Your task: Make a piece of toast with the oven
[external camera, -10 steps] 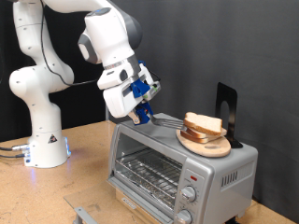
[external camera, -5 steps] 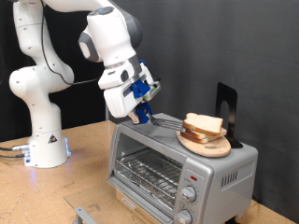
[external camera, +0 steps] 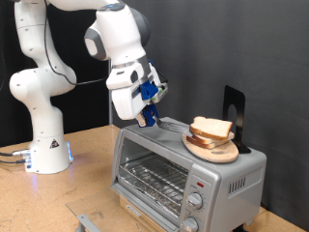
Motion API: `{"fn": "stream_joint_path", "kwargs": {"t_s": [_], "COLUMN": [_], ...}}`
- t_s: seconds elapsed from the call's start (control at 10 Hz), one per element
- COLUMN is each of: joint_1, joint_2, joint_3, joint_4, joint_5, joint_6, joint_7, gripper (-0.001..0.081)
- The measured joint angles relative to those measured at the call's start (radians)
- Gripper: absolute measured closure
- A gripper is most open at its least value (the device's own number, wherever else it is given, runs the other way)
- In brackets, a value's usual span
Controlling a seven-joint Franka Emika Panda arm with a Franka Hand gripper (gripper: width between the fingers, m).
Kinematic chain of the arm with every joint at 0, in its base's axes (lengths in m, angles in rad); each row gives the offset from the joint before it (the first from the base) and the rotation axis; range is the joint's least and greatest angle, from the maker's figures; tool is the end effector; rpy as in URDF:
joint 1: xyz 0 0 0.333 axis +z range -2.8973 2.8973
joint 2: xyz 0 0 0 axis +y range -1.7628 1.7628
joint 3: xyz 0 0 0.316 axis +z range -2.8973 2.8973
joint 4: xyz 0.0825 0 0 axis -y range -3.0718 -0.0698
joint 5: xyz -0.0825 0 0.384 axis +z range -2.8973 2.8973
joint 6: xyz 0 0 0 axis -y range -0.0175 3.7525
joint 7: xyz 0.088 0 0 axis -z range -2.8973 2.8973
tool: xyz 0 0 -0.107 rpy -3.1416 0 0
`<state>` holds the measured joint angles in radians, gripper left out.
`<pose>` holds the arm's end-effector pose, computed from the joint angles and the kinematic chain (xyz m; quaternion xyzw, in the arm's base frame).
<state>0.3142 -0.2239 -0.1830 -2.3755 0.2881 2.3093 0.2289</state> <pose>0.4764 0.0670 0.4249 -0.9790 0.1355 -0.0490 0.1445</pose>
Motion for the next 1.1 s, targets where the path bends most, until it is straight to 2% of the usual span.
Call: {"fn": "stream_joint_path", "kwargs": {"t_s": [0.2,1.1], "joint_1": [0.001,0.004], "joint_2": [0.02,0.056], "joint_3": [0.009,0.051], "joint_4": [0.023,0.073], "joint_5": [-0.012,-0.012], "joint_6": [-0.029,-0.028], "joint_7": [0.008,0.046], "gripper": [0.0328,0.0328]}}
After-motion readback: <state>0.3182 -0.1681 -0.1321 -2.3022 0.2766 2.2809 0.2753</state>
